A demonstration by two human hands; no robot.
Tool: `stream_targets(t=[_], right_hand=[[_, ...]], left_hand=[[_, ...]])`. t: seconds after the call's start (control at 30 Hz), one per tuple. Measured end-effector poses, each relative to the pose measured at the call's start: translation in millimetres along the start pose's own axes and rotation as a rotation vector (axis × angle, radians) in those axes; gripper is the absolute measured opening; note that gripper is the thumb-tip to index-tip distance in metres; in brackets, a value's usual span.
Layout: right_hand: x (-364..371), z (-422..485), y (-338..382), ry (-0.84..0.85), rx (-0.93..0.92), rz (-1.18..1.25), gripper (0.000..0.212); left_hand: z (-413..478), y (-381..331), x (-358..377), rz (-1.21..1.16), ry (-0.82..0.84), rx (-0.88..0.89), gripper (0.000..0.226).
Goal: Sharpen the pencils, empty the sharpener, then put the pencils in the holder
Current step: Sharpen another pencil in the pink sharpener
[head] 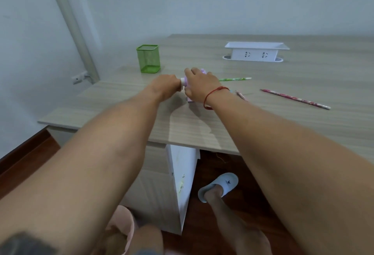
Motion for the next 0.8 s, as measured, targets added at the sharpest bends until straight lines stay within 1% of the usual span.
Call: stream_targets(t=[0.07,0.13,0.23,0.4,0.5,0.6,0.7,0.77,0.8], right_hand=[[1,0,-1,0.005,0.008,-0.007,0.043],[1,1,-1,-0.002,0.011,-0.018,0.040],[1,2,0,-0.028,0.007,-0.045,0.041],[1,6,-3,0.062,0.009,-0.023,0.045],[-3,4,-1,0.059,0.004,-0.017,0.046],[-7,2,-2,0.060,-0.004,-0.028,0.046],[-10,4,-2,0.070,-0.008,-0.025,0.042],[-11,4,-1,0.078,-0.025,-0.031,0.042],[-10,5,-1,0.084,-0.034,-0.034,0.042]], left_hand=[[2,0,-8,0.093,-0.043,0.042,0.027],[2,-1,-17,0.135,-0.084,0.062,0.025],[2,3,-35,0.101,-0.179,0.066,0.023],[-11,-2,-51,-0.021,-0.256,0.040,0.030],[-25,-9,-54,-0.048,-0.299,0.049,0.029],[-39,-16,-50,-0.024,-0.314,0.074,0.027],[-55,-22,-33,-0.065,-0.329,0.178,0.023],[-61,-24,-19,-0.141,-0.296,0.152,0.024],[-61,-24,-10,-0.137,-0.238,0.113,0.026]])
Point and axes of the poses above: each hand's wrist, its own z-axis towards the middle knuckle, its own x-axis out of the palm, y = z × x, the point moved 5 cm from there along z, towards the middle knuckle, and after that the axes turned 10 degrees about -z, right-handed, at the moved point
